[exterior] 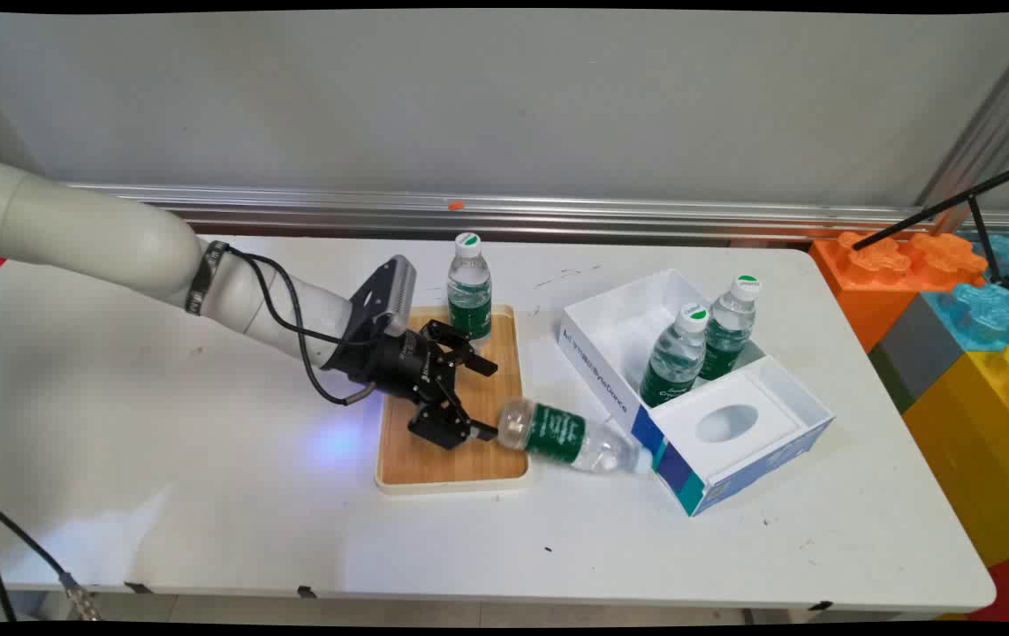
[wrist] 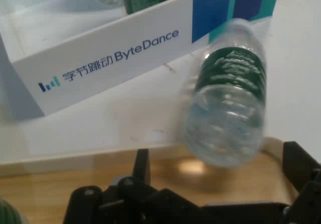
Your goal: Pick up the green bottle from the white box
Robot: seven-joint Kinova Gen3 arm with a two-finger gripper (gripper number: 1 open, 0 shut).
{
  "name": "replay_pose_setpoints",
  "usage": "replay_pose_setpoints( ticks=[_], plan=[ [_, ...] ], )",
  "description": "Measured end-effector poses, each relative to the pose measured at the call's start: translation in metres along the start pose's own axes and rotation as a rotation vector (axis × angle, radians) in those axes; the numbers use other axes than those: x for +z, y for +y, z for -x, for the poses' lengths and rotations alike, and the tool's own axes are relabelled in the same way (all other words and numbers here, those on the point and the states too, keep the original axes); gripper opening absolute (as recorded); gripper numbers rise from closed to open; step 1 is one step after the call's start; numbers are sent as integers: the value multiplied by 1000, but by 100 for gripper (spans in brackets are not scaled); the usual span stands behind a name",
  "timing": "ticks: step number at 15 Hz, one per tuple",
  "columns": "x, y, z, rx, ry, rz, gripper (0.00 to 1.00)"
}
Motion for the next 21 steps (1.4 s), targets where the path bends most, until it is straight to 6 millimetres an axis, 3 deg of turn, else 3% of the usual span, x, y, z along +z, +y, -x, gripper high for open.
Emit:
replay_pose_setpoints(
  ticks=[5,9,14,21],
  plan=[
    [-12,-1,-1,-16,-16,0,100],
    [-23,-8,-16,-58,-40,-20,100],
    [-32,-15,-61,-133,-82,-63,100],
    [-14,-2,-163,-210,-184,-59,100]
  ],
)
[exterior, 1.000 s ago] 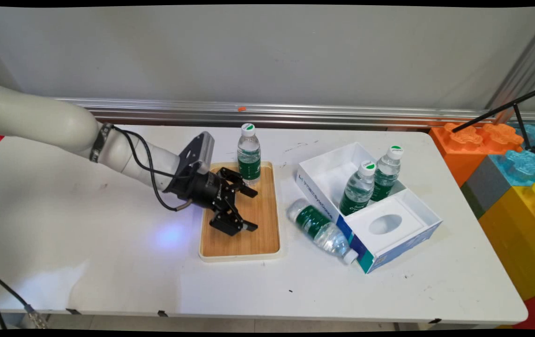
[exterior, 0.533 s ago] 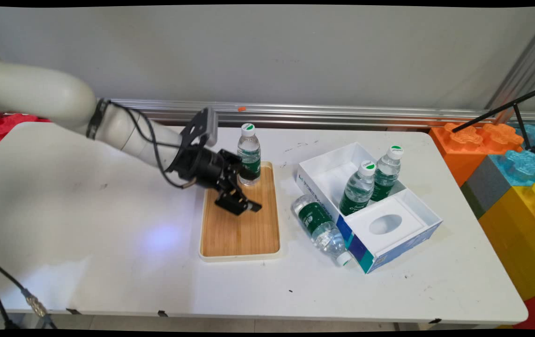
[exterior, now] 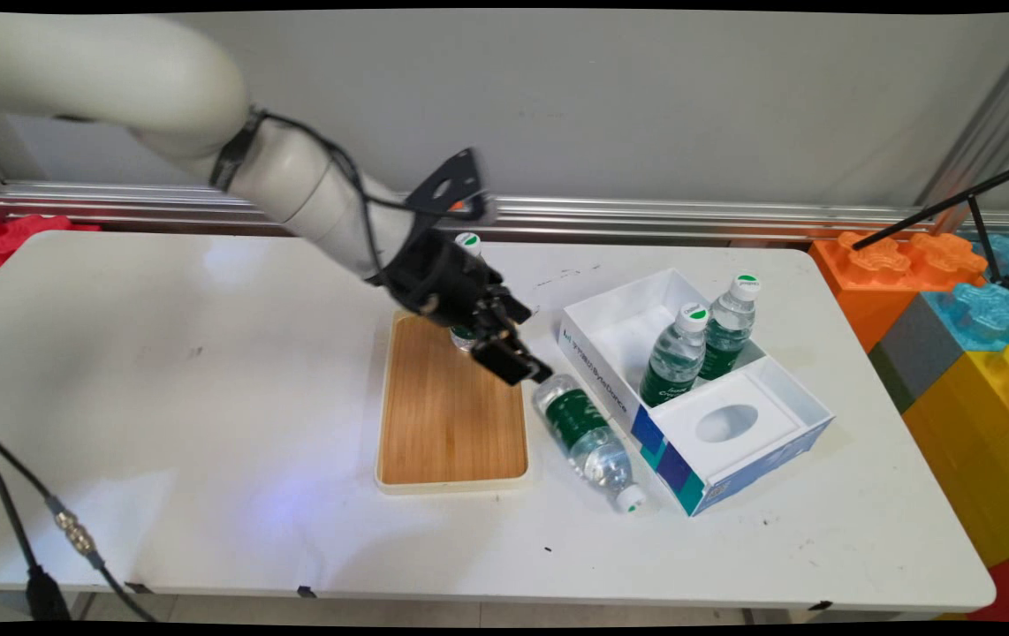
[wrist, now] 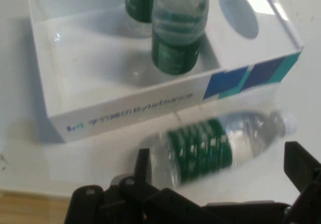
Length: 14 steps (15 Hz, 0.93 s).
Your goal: Pick up the green bottle from the white box
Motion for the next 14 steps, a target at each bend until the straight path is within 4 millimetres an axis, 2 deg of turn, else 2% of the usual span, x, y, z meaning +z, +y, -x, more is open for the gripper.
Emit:
replay_pose_setpoints(
  ticks=[7,14],
  plan=[
    [23,18,-49,-18,-60,-46,100],
    [92,21,-87,-58,-75,-94,100]
  ],
)
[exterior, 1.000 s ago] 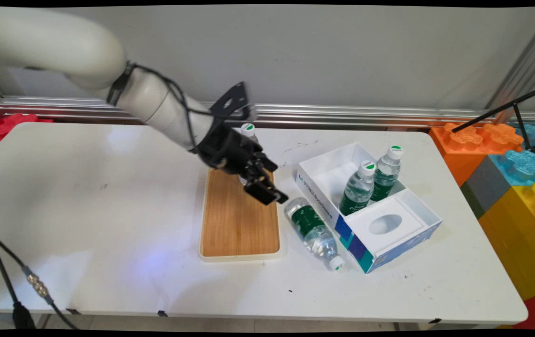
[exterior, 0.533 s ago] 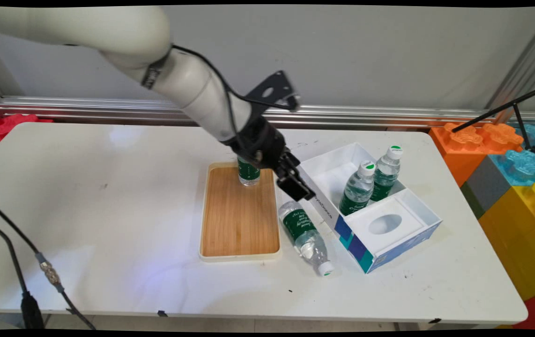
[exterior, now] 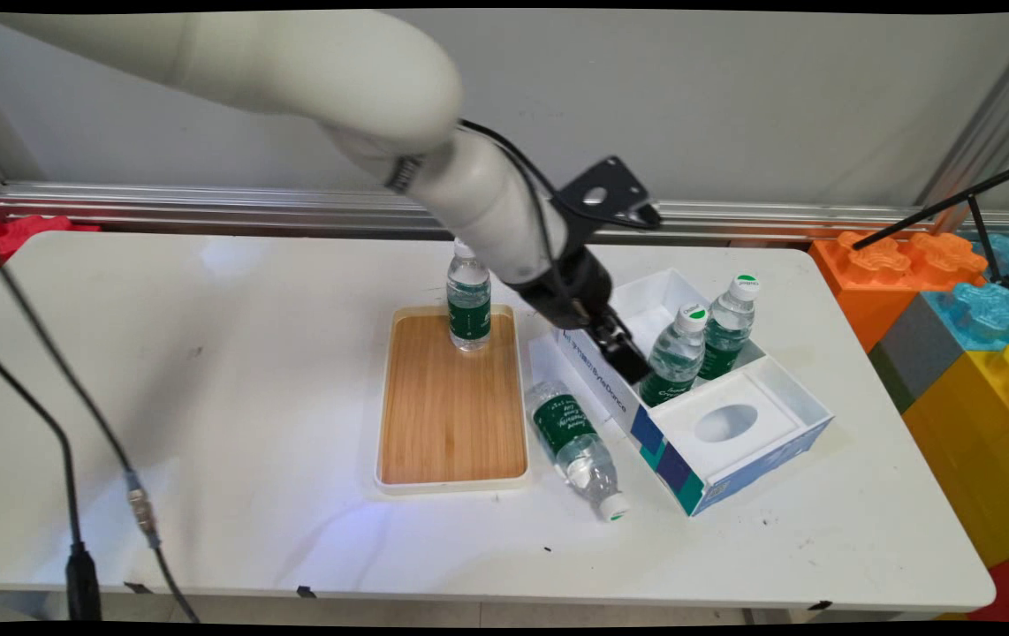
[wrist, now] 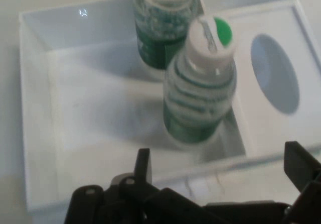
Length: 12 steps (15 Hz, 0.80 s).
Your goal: Pick up the green bottle from the white box
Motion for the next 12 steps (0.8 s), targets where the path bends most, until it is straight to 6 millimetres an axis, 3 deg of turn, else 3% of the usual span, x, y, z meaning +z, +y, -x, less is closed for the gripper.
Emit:
replay_pose_setpoints(
  ticks=[7,12],
  plan=[
    [65,1,-26,-18,15,-2,100],
    [93,0,-35,-4,21,-13,100]
  ],
)
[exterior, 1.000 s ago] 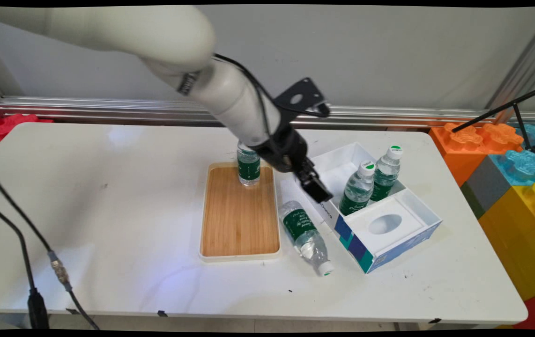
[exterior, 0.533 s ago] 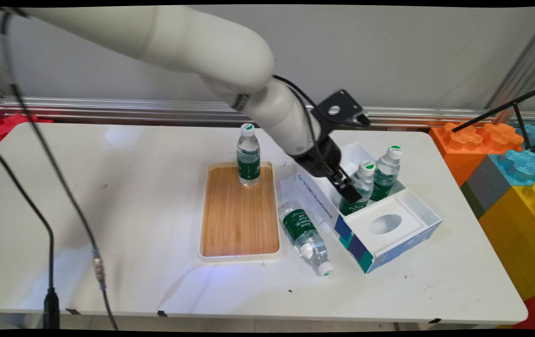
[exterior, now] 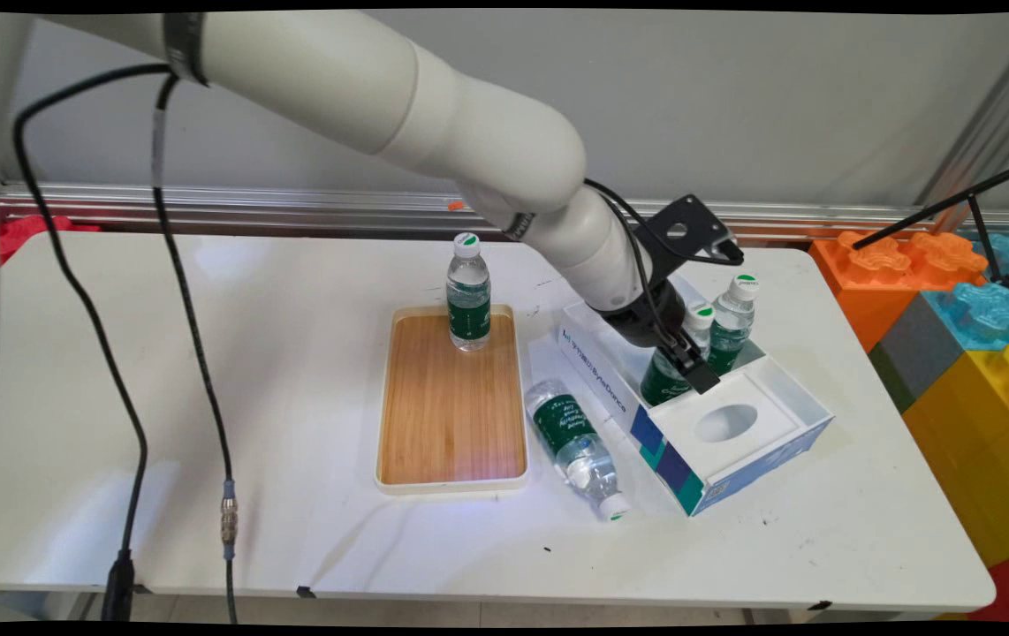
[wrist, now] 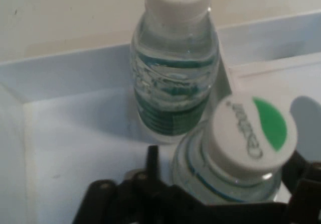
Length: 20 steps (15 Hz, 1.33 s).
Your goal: Pick up the green bottle from the white box, then place the picked object on the tray
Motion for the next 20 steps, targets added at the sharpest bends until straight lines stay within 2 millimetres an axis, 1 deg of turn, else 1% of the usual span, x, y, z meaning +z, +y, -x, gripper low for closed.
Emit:
replay_pose_setpoints(
  ticks=[1,3,5,9,11,13,15,18,20],
  plan=[
    [2,0,-1,6,-2,-5,0],
    [3,1,-2,10,-9,-13,0],
    [-1,5,-4,4,-14,-16,0],
    [-25,10,-20,-21,0,-28,0],
    [-41,10,-28,-38,10,-37,0],
    [-64,10,-39,-60,18,-46,0],
    [-94,10,-46,-76,18,-57,0],
    [-143,6,-45,-78,6,-87,0],
    [-166,4,-40,-71,4,-105,0]
  ],
)
